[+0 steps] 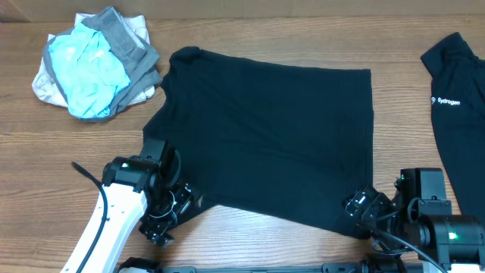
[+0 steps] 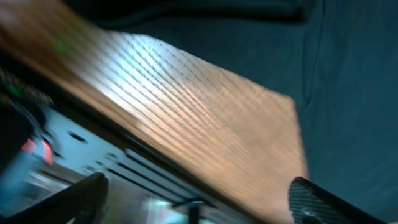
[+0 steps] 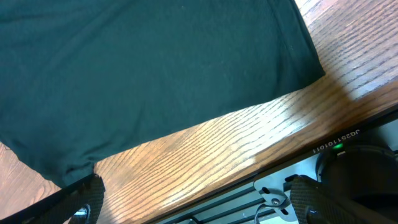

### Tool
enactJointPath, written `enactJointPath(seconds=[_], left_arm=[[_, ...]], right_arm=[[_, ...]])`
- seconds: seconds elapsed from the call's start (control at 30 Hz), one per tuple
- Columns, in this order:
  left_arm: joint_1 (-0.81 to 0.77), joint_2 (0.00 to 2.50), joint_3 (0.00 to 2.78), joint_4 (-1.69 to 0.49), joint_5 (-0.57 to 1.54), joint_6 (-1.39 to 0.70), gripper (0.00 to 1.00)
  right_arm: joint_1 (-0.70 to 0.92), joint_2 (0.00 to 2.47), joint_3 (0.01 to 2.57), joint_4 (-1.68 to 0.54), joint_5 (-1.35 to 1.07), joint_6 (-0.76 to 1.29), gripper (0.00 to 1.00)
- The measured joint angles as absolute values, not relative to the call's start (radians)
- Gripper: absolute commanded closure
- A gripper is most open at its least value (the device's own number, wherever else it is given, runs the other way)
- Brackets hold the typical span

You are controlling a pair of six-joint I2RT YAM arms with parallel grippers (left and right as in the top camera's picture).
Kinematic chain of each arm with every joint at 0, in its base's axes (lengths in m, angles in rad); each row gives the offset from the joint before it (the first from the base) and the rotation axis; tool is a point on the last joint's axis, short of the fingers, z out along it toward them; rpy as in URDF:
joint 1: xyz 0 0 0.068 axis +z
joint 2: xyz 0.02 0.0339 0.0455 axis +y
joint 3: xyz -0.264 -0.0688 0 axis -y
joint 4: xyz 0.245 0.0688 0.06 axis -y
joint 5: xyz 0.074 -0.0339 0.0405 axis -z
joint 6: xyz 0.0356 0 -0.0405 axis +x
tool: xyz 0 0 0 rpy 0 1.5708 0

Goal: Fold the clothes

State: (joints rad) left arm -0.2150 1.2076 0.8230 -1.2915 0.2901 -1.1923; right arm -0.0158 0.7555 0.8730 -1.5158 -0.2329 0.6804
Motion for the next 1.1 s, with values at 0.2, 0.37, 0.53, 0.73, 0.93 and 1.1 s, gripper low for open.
enactJointPath(seconds=[0.2,0.37,0.53,0.73,0.93,1.1], left_arm=[[-0.215,1.208,0.805,-1.240,0.287,-1.501,0.00],[-0.215,1.208,0.706,-1.127,0.265,-1.682,0.00],[-0.215,1.208,0.621,-1.024,0.241,-1.781,0.00],[-0.215,1.208,0.612,-0.976,0.165,-1.835,0.00],[-0.214,1.208,0.612,-0.949,0.121,-1.863,0.00],[-0.214,1.215,0.612,-0.938,0.114,-1.885,0.00]], right_arm=[[-0.016,0.756,0.873,-1.509,-0.233,0.680,0.00],[-0.016,0.756,0.873,-1.501,-0.236,0.680,0.00],[-0.016,0.756,0.873,-1.502,-0.237,0.680,0.00],[-0.016,0.756,0.873,-1.503,-0.237,0.681,0.00],[-0.016,0.756,0.873,-1.500,-0.236,0.680,0.00],[-0.016,0.756,0.873,-1.500,-0.236,0.681,0.00]])
